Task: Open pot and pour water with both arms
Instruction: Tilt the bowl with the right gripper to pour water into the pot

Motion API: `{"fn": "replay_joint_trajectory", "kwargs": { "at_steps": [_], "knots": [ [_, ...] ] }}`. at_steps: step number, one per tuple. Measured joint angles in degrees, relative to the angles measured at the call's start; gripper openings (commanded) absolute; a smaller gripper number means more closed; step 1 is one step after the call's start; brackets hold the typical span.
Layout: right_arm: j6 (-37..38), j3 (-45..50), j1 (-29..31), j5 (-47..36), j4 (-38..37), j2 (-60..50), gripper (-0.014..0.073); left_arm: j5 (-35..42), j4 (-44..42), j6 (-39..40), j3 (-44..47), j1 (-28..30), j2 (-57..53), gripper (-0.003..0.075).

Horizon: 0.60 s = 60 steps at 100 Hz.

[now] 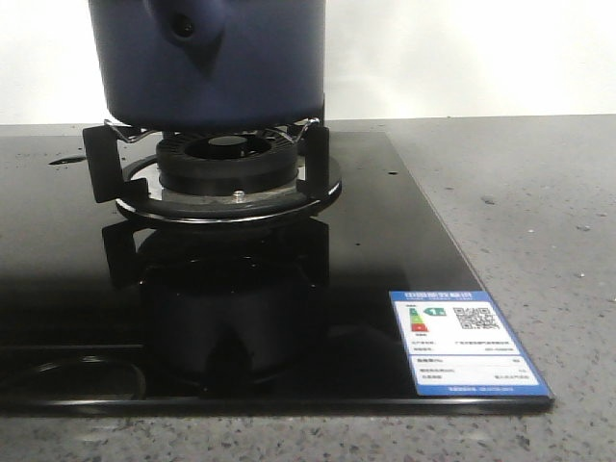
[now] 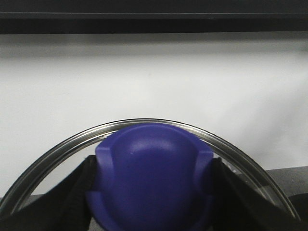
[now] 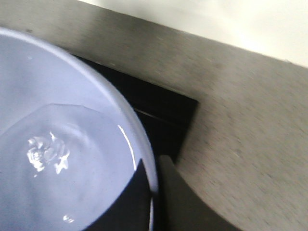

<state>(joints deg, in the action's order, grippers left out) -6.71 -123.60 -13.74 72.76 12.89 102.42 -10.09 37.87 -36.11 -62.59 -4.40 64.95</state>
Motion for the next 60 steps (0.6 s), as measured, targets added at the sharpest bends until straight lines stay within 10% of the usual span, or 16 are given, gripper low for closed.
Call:
{"fn": "replay_joint_trajectory", "kwargs": {
  "at_steps": [60],
  "knots": [
    [-3.48,4.15,-7.78,-25.05,3.40,6.30,-0.0058,-0.04,-0.33,0.00,0.00,0.00,0.00,0.0315]
  ]
}}
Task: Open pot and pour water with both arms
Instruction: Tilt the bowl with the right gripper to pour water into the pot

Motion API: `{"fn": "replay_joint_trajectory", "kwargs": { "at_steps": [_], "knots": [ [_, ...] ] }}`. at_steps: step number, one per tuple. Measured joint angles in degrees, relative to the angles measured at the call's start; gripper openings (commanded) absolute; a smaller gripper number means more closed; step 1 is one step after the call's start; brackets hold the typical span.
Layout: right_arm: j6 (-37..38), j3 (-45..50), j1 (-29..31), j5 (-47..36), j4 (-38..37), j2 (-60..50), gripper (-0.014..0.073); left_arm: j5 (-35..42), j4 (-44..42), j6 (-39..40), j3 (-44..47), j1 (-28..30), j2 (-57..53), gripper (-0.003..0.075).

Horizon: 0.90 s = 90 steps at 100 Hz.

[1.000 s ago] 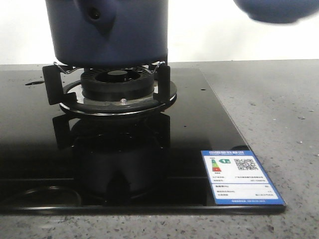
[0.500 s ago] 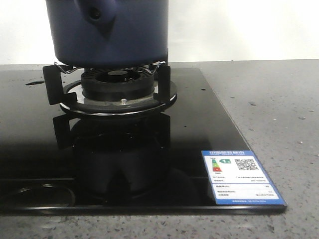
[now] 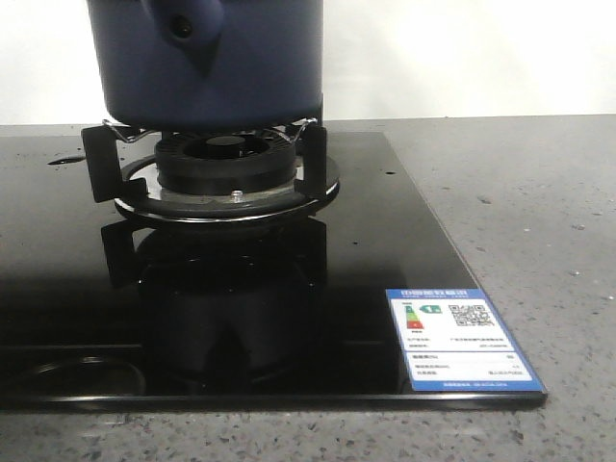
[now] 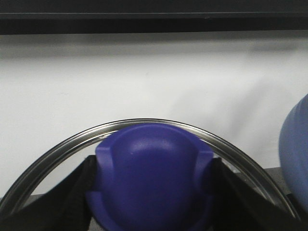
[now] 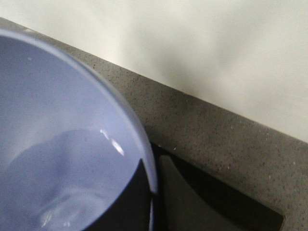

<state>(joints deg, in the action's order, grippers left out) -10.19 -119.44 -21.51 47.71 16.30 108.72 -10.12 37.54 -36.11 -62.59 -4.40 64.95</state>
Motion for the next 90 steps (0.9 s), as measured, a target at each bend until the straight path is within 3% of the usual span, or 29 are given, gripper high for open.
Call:
{"fn": "replay_joint_trajectory", "kwargs": {
  "at_steps": [45,90],
  "knots": [
    [-8.11,27.12,-4.66,-32.76,0.49,-11.34,-0.0059,0.00,-0.04,-0.04,0.00,0.02,0.00,0.0315],
    [-8.44,43.94,-7.26,-64.85,0.42,-13.68,-0.0063,0.00,-0.04,-0.04,0.00,0.12,0.00,0.0315]
  ]
}}
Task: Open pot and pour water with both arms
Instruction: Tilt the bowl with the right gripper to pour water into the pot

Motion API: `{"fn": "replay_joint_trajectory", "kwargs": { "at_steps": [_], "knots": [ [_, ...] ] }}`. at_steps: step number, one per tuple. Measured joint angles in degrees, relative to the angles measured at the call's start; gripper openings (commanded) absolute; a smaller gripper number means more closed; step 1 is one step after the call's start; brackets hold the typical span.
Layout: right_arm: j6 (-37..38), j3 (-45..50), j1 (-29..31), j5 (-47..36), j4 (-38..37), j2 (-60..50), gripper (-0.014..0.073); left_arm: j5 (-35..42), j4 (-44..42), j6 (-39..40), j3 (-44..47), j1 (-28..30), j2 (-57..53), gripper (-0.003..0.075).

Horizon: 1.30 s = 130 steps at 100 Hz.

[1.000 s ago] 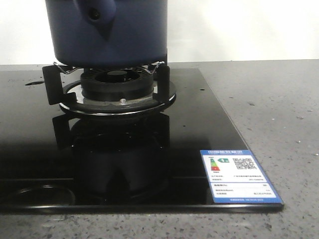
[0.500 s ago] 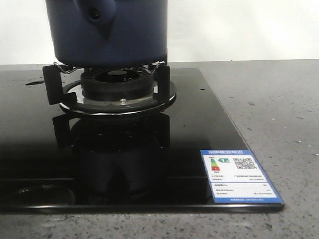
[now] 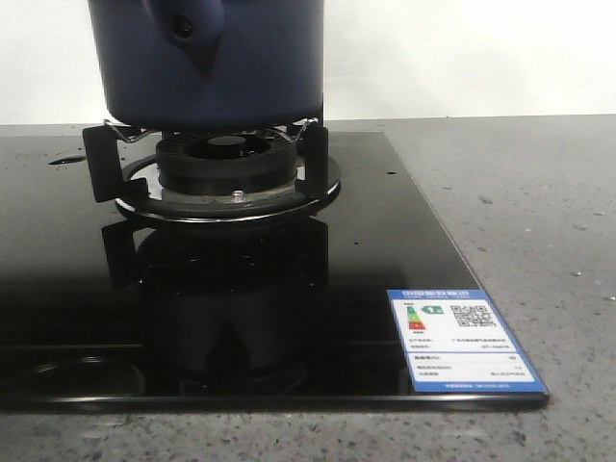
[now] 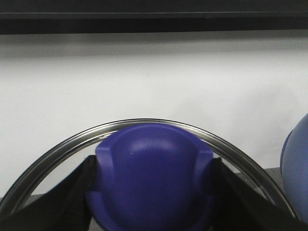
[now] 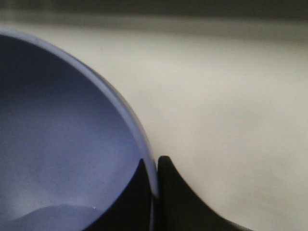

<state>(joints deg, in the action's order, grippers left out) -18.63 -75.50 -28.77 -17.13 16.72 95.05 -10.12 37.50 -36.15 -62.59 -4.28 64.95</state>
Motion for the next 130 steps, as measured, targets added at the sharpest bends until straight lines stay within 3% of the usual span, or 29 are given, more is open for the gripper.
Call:
{"fn": "replay_joint_trajectory", "kwargs": {
  "at_steps": [44,104,130],
  "knots": [
    [0.00,5.16,-4.25,-22.29,-3.22,0.00,-0.0063,0.00,0.00,0.00,0.00,0.00,0.00,0.0315],
    [0.00,6.41,-4.25,-30.68,-7.07,-0.92,-0.0063,0.00,-0.09,0.00,0.00,0.00,0.00,0.0315],
    [0.00,10.18,-4.25,-39.52,-7.07,-0.92,-0.0063,0.00,-0.09,0.00,0.00,0.00,0.00,0.0315]
  ]
}}
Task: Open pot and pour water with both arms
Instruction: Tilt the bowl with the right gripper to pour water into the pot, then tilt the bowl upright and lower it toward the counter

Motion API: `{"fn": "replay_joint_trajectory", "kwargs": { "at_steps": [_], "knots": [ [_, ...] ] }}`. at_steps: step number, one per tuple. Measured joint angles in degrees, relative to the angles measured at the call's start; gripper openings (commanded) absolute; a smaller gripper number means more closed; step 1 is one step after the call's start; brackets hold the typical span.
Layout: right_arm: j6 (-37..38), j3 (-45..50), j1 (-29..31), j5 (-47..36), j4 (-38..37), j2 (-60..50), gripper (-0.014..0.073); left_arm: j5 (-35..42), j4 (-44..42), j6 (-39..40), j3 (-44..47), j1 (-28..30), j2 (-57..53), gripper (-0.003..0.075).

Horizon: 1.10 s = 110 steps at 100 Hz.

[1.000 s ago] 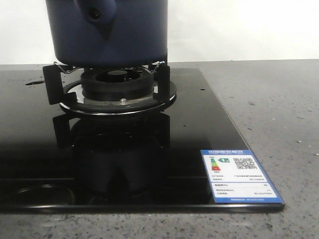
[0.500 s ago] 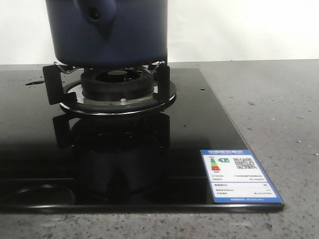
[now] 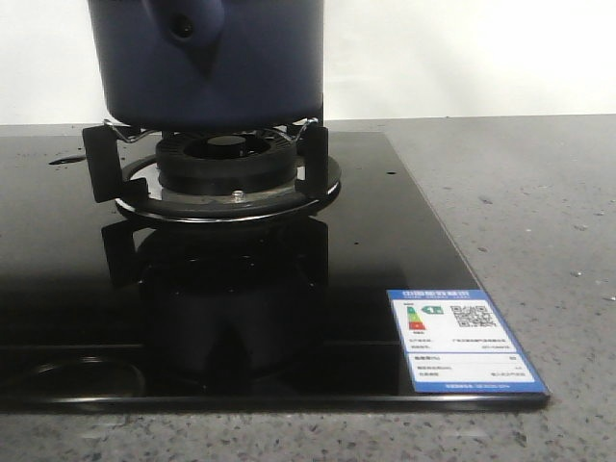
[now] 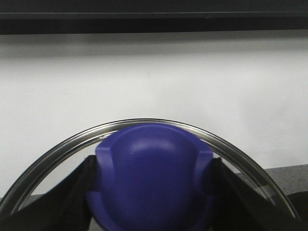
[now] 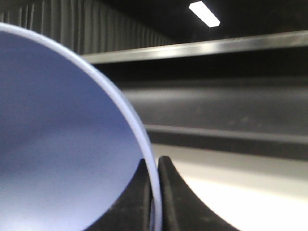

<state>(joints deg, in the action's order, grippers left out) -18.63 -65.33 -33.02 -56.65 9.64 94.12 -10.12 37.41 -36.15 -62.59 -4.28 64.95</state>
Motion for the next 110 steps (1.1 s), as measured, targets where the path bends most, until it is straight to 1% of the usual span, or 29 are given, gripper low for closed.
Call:
{"fn": "replay_joint_trajectory", "kwargs": {
  "at_steps": [12,42,48,55,71,75,80,81,92,94,95,97,101,103,108,110],
  "knots": [
    [0.00,0.09,0.00,-1.31,0.00,0.00,-0.0063,0.00,0.00,0.00,0.00,0.00,0.00,0.0315],
    [0.00,0.09,0.00,-1.28,0.00,0.00,-0.0063,0.00,0.00,0.00,0.00,0.00,0.00,0.0315],
    [0.00,0.09,0.00,-0.04,0.00,-0.14,-0.0063,0.00,0.00,0.00,0.00,0.00,0.00,0.0315],
    [0.00,-0.02,0.00,4.21,0.00,-0.89,-0.0063,0.00,0.00,0.00,0.00,0.00,0.00,0.0315],
    [0.00,-2.59,0.91,19.88,-0.37,-4.90,-0.0063,-0.57,0.77,0.00,0.00,0.00,0.00,0.0315],
    [0.00,-3.61,1.60,22.99,-0.47,-6.37,-0.0063,-0.94,1.20,0.00,0.00,0.00,0.00,0.0315],
    [0.00,-5.16,2.56,28.94,-0.36,-8.26,-0.0063,-1.27,1.65,0.00,0.00,-0.29,0.00,0.0315],
    [0.00,-5.42,2.73,28.94,-0.33,-8.54,-0.0063,-1.27,1.75,0.00,0.00,-0.48,0.00,0.0315],
    [0.00,-10.69,6.36,45.53,0.91,-12.78,-0.0063,-1.27,1.91,0.00,0.00,-2.57,0.00,0.0315],
    [0.00,-12.47,7.32,50.57,1.39,-13.39,-0.0063,-1.27,2.01,0.00,0.00,-3.19,0.00,0.0315],
    [0.00,-12.96,7.67,50.57,1.52,-13.60,-0.0063,-1.37,2.01,0.00,0.00,-3.61,0.00,0.0315],
    [0.00,-14.41,9.12,55.88,1.97,-14.13,-0.0063,-1.36,2.01,0.00,0.00,-4.05,0.00,0.0315],
    [0.00,-17.36,11.13,63.89,2.85,-14.93,-0.0063,-1.36,2.13,0.00,0.00,-5.44,0.00,0.0315],
    [0.12,-18.88,12.45,66.62,3.23,-15.20,-0.0063,-1.36,2.13,0.00,0.00,-6.16,0.00,0.0315],
    [0.70,-22.29,15.68,77.51,3.71,-15.63,-0.0063,-1.36,2.13,0.00,0.00,-7.90,0.00,0.0315],
    [1.16,-23.65,17.16,80.17,3.86,-15.64,-0.0063,-1.22,2.13,0.00,0.00,-8.68,0.00,0.0315]
  ]
}}
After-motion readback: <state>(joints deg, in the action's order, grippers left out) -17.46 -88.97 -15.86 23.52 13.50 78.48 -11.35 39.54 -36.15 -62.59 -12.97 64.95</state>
